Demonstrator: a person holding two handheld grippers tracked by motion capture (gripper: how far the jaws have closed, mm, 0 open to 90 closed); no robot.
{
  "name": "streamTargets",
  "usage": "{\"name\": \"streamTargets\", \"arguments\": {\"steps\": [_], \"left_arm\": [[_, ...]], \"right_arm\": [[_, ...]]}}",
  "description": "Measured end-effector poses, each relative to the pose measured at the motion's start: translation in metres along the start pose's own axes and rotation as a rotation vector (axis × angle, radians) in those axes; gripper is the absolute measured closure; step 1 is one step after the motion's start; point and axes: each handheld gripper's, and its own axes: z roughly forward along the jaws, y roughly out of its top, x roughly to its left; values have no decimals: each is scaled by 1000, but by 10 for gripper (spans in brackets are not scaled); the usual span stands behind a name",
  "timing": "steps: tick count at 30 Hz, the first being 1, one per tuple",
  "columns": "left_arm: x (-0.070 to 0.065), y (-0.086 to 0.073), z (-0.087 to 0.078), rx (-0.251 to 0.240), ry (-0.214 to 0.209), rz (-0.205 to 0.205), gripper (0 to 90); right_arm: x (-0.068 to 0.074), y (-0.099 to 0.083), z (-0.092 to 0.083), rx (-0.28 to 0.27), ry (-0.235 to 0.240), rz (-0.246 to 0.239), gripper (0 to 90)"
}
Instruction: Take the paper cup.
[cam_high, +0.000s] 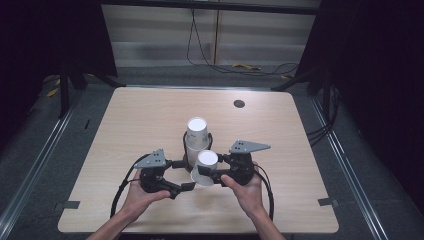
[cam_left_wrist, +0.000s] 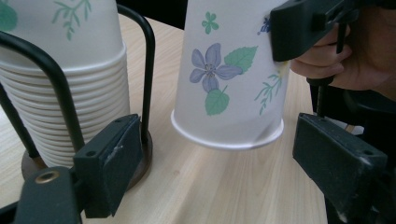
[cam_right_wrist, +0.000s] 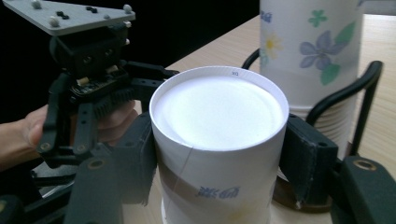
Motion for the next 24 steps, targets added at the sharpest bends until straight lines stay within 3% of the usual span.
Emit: {"name": "streamTargets", "arguments": {"steps": [16,24], "left_arm": [[-4,-3,12,25,-23,1,158],[-3,-2,11,6,-29,-6,166]], "right_arm": [[13,-1,18,22,55,-24,351],[17,1,19,9,63,-28,352]]}}
